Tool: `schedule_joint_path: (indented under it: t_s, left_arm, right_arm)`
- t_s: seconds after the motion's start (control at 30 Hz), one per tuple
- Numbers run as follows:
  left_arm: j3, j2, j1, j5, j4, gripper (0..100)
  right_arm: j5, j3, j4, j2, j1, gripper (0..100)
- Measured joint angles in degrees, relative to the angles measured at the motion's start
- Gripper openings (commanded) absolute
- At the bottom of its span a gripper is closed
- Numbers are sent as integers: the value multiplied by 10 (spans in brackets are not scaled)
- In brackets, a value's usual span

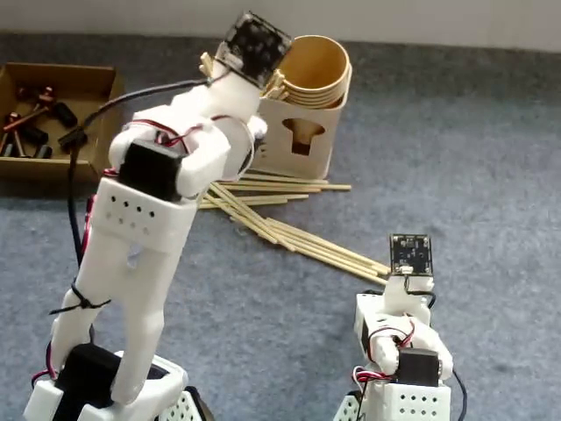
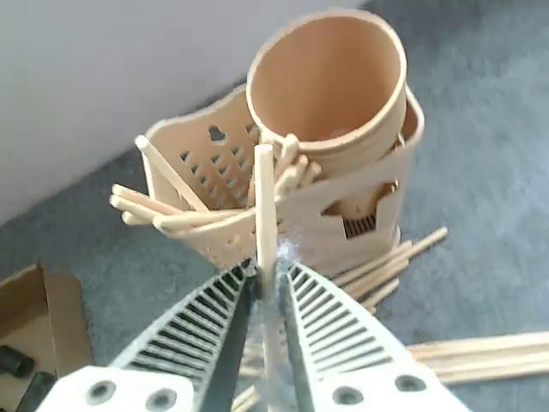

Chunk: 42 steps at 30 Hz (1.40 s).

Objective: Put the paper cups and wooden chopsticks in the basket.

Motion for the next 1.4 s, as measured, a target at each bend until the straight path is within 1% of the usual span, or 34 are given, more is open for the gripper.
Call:
schedule_joint_path:
  t_s: [0.13,0.33,0.6,0.73,0.8,1.13,1.23,1.4]
  left_arm:
    - [-40,-1,-15,47,-61,5]
    - [-45,-1,-49,116,-155,5]
    - [-45,-1,-80,141,-282,5]
    - [-45,-1,-79,183,-334,5]
    - [-41,-1,-79,192,-365,5]
    - [83,-1,-79,205,-528,5]
    - [113,-1,-79,205,-560,5]
    - [158,-1,-79,205,-588,5]
  right_arm:
    - [0,0,0,0,0,5]
    - [0,0,0,0,0,5]
    - [0,0,0,0,0,5]
    - [0,0,0,0,0,5]
    - [0,0,0,0,0,5]
    - [0,0,0,0,0,5]
    - [0,0,0,0,0,5]
    - [0,0,0,0,0,5]
